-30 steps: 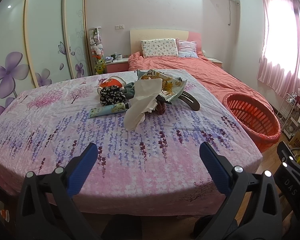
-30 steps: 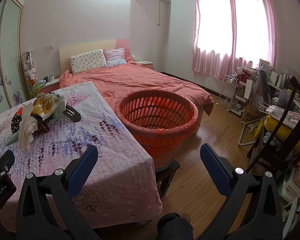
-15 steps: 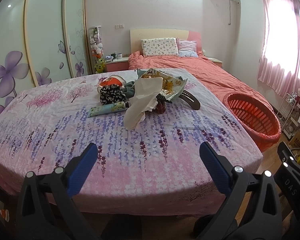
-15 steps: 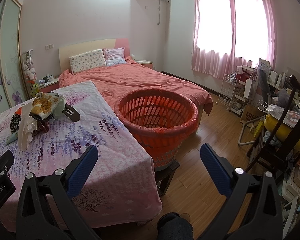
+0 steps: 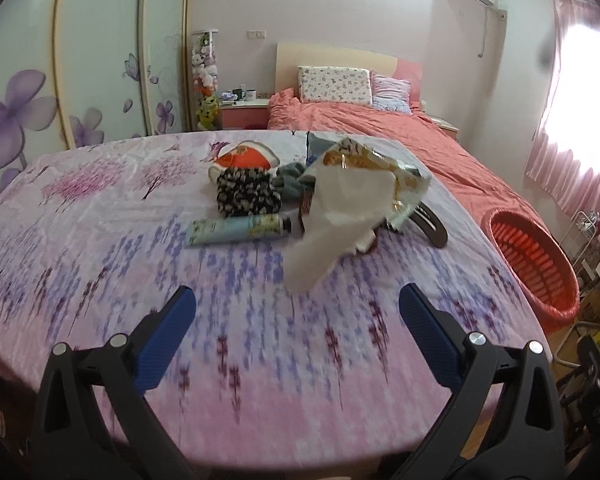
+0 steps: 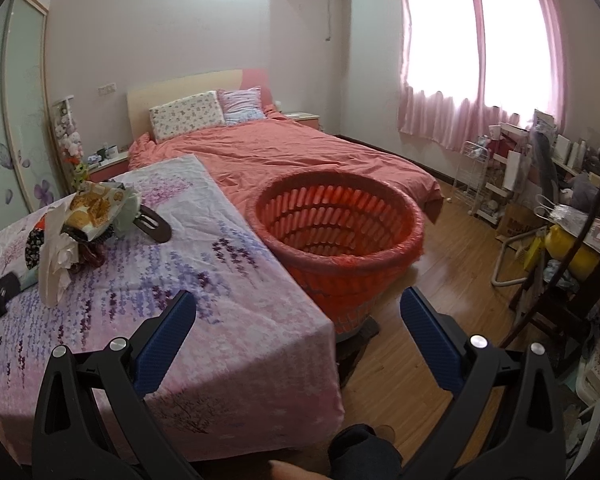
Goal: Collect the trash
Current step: 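Grasp the crumpled white tissue with the left gripper, then grasp the yellow snack bag with the right gripper while the left gripper holds the tissue, then carry tissue and snack bag over the orange basket and open both grippers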
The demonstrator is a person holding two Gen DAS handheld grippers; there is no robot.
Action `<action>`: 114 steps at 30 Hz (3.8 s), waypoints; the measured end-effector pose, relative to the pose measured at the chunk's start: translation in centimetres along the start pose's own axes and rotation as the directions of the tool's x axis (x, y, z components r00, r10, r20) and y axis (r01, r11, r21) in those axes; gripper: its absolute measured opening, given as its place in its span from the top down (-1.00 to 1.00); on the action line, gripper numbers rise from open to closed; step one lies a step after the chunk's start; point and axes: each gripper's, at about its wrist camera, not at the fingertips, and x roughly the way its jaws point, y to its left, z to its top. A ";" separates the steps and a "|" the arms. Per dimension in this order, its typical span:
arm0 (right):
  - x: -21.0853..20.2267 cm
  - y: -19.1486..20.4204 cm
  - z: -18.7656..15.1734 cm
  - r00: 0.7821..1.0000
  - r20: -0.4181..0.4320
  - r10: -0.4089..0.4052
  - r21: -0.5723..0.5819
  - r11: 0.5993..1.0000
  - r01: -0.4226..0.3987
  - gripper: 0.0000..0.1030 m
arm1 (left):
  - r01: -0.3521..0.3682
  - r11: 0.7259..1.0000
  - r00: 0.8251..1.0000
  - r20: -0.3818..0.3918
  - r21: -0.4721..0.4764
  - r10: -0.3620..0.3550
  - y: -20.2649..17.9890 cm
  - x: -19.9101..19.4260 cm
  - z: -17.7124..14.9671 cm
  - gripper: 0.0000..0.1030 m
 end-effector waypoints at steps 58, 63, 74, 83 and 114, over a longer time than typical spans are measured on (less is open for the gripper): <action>13.9 17.3 7.3 0.897 -0.196 0.396 -0.035 0.911 -0.410 -0.28 | 0.047 0.995 0.999 -0.004 -0.092 -0.048 14.0 6.0 6.5 0.41; 13.2 17.6 7.0 0.882 -0.199 0.428 -0.035 0.896 -0.443 0.40 | 0.051 0.995 0.999 -0.009 -0.090 -0.052 14.0 6.2 6.3 0.41; 10.7 17.2 8.0 0.834 -0.140 0.533 -0.034 0.840 -0.542 0.97 | 0.060 0.996 0.998 0.002 -0.060 -0.060 12.2 4.9 6.7 0.40; 7.1 14.4 9.8 0.850 0.001 0.526 -0.031 0.850 -0.526 0.98 | 0.094 0.995 0.995 0.024 -0.021 -0.093 9.4 3.2 7.6 0.40; 8.5 -5.4 9.2 0.963 0.263 -0.058 0.248 0.969 -0.009 0.98 | 0.544 0.805 0.838 -0.097 0.237 -0.537 -19.3 5.3 8.6 0.40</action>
